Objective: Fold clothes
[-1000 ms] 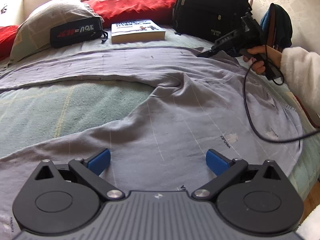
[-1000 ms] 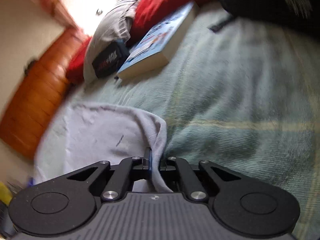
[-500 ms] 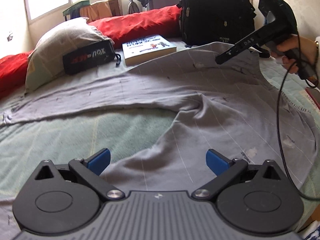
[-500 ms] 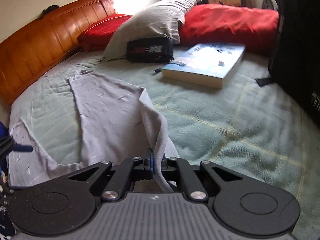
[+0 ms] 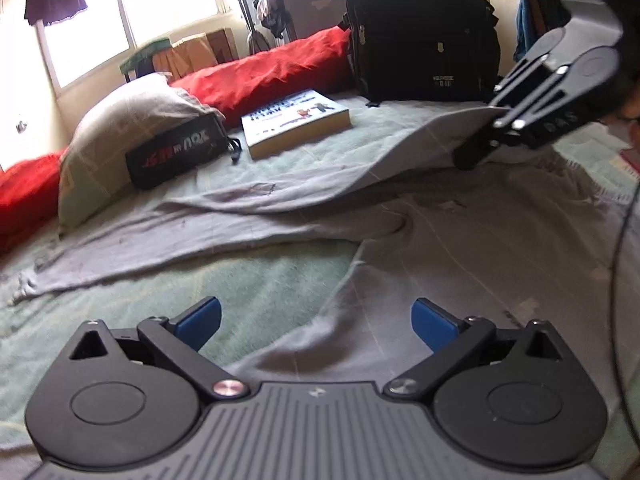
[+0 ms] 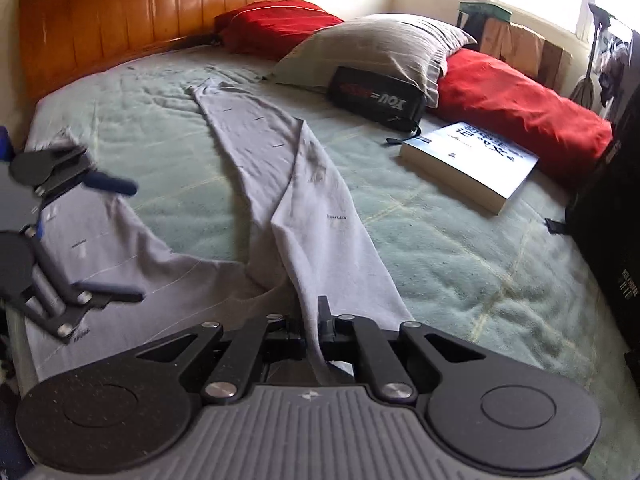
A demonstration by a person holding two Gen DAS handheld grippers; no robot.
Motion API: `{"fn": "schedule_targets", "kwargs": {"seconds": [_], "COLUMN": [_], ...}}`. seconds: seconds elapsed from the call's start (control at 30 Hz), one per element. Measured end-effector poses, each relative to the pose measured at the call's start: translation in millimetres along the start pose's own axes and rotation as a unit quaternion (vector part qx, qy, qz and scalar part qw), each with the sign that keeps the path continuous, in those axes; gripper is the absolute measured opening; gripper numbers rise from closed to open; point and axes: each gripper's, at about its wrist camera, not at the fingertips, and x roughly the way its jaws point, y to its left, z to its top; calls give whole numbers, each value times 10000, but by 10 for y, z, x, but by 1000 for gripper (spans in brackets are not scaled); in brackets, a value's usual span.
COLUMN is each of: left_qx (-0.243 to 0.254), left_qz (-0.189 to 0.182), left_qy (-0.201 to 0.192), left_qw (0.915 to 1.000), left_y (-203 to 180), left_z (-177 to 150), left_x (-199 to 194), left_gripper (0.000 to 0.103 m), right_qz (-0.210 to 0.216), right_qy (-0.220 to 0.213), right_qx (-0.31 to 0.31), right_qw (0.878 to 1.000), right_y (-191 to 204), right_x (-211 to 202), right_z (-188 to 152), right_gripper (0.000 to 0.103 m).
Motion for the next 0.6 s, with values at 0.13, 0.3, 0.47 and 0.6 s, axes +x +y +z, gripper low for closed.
{"fn": "schedule_targets", "kwargs": {"seconds": [0.13, 0.3, 0.47, 0.6], "left_qx": [259, 832, 1534, 2209], "left_qz": [111, 554, 816, 1177], "left_qy": [-185, -564, -851, -1152], "left_qw": [9994, 9934, 9811, 9613], "left_y": [-12, -102, -281, -482], "left_z": [60, 143, 195, 187], "left_x": [43, 151, 320, 443], "left_gripper": [101, 101, 101, 101], "right_qz": [-13, 102, 214, 294], "right_qy": [-68, -165, -202, -221], "right_qx": [-63, -89, -26, 78], "right_qw": [10000, 9998, 9996, 9993], "right_y": [96, 195, 243, 232], "right_x": [-95, -235, -297, -315], "right_z": [-35, -71, -109, -128], "right_gripper": [6, 6, 6, 6]}}
